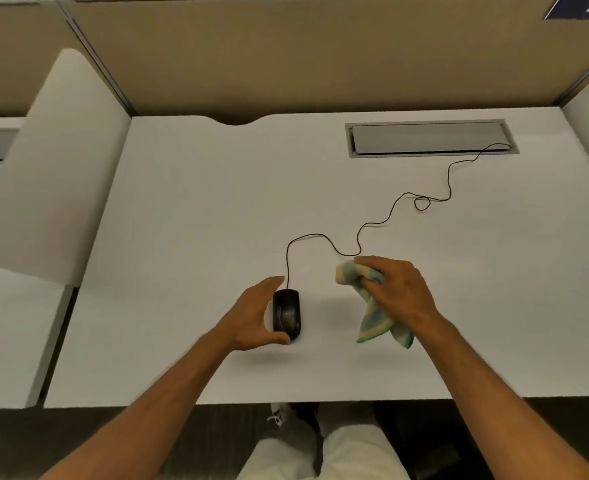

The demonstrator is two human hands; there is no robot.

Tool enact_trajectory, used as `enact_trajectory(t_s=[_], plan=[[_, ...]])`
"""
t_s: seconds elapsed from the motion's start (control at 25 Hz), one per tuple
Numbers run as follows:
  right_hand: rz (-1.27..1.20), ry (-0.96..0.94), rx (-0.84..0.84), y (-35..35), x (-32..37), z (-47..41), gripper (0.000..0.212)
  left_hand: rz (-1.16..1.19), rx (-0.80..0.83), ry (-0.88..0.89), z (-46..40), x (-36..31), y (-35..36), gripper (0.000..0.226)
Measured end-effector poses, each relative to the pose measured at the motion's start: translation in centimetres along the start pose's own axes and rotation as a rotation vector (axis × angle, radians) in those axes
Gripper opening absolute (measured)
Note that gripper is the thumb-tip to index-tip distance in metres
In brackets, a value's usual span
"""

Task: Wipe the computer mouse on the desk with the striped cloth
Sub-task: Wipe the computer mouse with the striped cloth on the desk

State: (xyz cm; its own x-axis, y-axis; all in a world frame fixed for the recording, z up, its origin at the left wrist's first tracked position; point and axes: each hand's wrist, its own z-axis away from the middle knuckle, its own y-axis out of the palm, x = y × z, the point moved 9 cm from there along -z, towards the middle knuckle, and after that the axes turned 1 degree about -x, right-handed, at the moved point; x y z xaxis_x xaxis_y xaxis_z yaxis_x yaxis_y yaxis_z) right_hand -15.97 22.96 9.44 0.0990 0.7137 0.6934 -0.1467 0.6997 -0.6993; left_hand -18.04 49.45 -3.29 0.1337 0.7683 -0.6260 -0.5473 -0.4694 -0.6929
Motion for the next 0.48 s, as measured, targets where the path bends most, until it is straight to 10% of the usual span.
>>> enact_trajectory(t_s=[0.48], plan=[[0.416,-0.164,0.140,9.2,-0.1,-0.5,0.028,0.053,-0.134,0.049,-0.8,4.4,4.4,0.131]])
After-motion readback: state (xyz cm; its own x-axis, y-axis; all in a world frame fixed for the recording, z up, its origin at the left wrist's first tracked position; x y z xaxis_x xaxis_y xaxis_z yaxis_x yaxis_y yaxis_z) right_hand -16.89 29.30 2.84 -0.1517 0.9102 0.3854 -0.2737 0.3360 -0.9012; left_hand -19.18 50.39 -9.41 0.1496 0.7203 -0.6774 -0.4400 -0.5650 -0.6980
